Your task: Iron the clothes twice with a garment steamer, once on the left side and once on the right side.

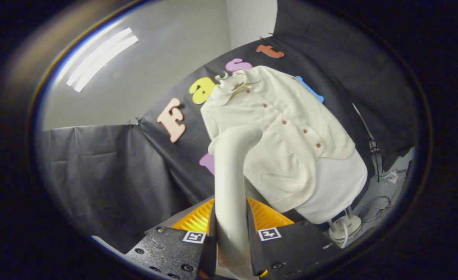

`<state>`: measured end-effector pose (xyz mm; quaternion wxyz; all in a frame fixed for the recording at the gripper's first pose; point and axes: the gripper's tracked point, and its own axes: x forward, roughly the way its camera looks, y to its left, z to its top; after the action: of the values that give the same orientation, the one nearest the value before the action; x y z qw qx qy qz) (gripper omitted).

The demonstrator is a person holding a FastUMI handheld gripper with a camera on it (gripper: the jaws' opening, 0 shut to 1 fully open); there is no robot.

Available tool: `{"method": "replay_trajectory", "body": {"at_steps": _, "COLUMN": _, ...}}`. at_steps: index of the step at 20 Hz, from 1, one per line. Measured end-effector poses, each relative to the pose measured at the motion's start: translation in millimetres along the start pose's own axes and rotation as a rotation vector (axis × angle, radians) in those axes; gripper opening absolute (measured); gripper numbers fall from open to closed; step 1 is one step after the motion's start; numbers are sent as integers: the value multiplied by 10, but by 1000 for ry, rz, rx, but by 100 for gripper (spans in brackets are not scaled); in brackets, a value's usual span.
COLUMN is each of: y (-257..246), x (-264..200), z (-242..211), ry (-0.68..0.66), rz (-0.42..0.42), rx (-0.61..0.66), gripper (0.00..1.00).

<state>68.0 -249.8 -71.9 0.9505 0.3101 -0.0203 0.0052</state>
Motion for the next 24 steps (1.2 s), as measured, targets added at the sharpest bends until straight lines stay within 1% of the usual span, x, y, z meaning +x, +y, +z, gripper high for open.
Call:
{"method": "replay_trajectory", "body": {"at_steps": 3, "y": 583, "x": -21, "z": -166, "ry": 14, "rz": 29, "rx": -115, "gripper": 34}}
{"method": "replay_trajectory", "body": {"at_steps": 6, "y": 1144, "x": -24, "z": -374, "ry": 60, "rz": 51, "rx": -158, "gripper": 34}}
{"method": "replay_trajectory", "body": {"at_steps": 9, "y": 1622, "x": -92, "z": -537, "ry": 80, "rz": 36, "rx": -272, "gripper": 34}}
{"method": "replay_trajectory", "body": {"at_steps": 10, "y": 1786, "x": -96, "z": -580, "ry": 89, "rz": 44, "rx": -291, "gripper": 34}}
{"method": "replay_trajectory", "body": {"at_steps": 13, "y": 2376, "x": -164, "z": -653, "ry": 96, "rz": 114, "rx": -263, "gripper": 34}}
{"method": "replay_trajectory", "body": {"at_steps": 14, "y": 2503, "x": -201, "z": -674, "ry": 96, "rz": 124, "rx": -268, "gripper": 34}}
{"method": "replay_trajectory", "body": {"at_steps": 17, "y": 2715, "x": -399, "z": -834, "ry": 89, "rz": 117, "rx": -330, "gripper": 34}}
{"method": "replay_trajectory", "body": {"at_steps": 19, "y": 2766, "x": -610, "z": -998, "ry": 95, "rz": 108, "rx": -356, "gripper": 34}}
{"method": "replay_trajectory", "body": {"at_steps": 22, "y": 2860, "x": -917, "z": -1050, "ry": 57, "rz": 102, "rx": -386, "gripper": 34}}
{"method": "replay_trajectory", "body": {"at_steps": 24, "y": 2877, "x": -1027, "z": -1048, "ry": 59, "rz": 98, "rx": -405, "gripper": 34}}
